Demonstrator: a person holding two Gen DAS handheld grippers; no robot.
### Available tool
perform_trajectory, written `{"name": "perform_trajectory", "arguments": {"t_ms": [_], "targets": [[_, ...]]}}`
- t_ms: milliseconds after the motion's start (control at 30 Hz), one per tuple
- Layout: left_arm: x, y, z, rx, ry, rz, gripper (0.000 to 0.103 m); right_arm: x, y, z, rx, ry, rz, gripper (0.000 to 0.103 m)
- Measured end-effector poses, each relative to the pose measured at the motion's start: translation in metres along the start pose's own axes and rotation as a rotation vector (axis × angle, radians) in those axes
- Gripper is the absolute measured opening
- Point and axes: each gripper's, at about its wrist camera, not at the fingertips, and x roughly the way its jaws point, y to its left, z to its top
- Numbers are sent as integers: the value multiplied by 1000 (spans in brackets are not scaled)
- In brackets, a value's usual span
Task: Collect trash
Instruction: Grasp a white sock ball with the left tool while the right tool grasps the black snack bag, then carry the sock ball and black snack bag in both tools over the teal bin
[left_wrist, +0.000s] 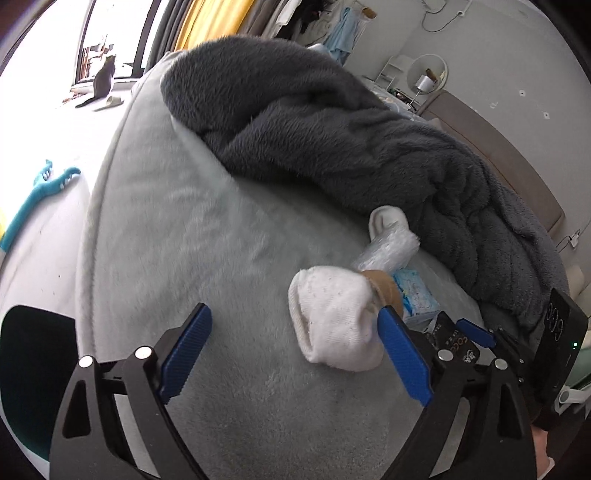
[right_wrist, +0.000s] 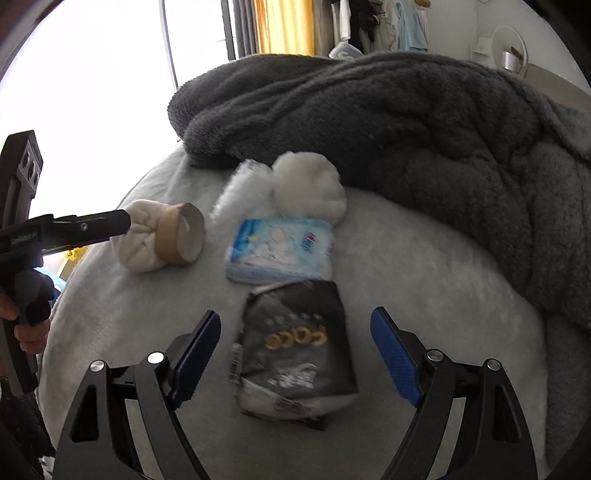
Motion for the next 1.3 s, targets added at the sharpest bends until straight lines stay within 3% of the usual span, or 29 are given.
{"name": "perform_trajectory", "arguments": {"t_ms": [133, 200, 367, 533, 800, 1300], "targets": [[4, -3, -2, -3, -3, -23, 78, 1, -4, -5, 13, 19, 45, 84], [5, -10, -3, 22, -7, -35, 72, 2, -2, -8, -8, 33, 45, 72], [15, -29, -6, 90, 14, -48, 54, -1, 0, -10, -49, 38, 41, 54], [16, -36, -7, 106, -9, -32, 43, -9, -4, -6, -35, 18, 42, 52], [7, -57, -11, 280, -29, 31, 37, -23, 1, 8, -28, -33, 57, 52], [-17, -31, -1, 272, -59, 65, 35, -23, 30, 38, -52, -70, 85, 52]]}}
